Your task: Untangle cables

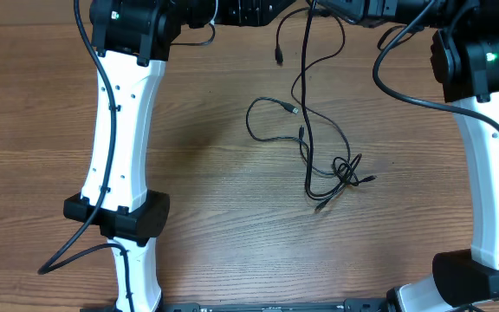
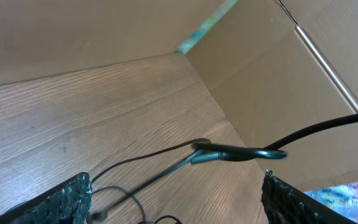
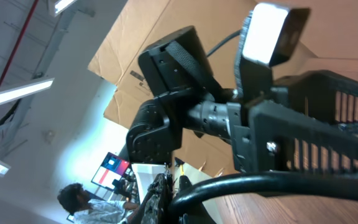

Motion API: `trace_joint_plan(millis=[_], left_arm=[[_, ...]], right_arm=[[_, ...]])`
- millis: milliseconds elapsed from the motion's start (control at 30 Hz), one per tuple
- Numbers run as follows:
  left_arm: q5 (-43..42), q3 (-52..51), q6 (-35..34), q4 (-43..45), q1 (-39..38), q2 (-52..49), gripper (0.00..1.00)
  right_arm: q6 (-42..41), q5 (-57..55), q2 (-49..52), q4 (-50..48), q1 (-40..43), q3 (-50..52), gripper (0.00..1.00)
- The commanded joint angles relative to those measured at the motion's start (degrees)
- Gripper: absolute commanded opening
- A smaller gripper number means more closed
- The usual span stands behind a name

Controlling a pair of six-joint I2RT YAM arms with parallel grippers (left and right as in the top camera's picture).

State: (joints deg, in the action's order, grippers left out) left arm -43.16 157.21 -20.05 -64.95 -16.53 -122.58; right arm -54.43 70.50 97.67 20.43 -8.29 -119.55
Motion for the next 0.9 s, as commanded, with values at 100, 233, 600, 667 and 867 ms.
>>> trace_joint_plan(millis=[100, 233, 600, 667, 867], left_arm=[[-1.4, 0.4, 4.6, -1.1, -1.5, 0.0, 0.88], [-1.2, 0.4, 4.9, -1.0, -2.2, 0.0, 0.89], [1.6, 0.4, 7.2, -0.3, -3.1, 0.0, 0.89], [4.3, 0.4, 7.1, -0.3, -3.1, 0.0, 0.89], [10.3, 0.4, 1.8, 1.7, -3.0, 0.0, 0.9]], right_arm=[[-5.9, -0.3, -0.5, -4.4, -0.3, -0.4, 0.04], [-7.3, -0.4, -0.5, -5.4, -0.8, -0.4, 0.04], [-8.9, -0.4, -0.4, -7.6, -5.0, -0.4, 0.04], [-8.9, -0.4, -0.4, -7.5, -5.5, -0.4, 0.04], [-8.7, 0.0, -0.4, -6.4, -6.9, -0.4, 0.04]])
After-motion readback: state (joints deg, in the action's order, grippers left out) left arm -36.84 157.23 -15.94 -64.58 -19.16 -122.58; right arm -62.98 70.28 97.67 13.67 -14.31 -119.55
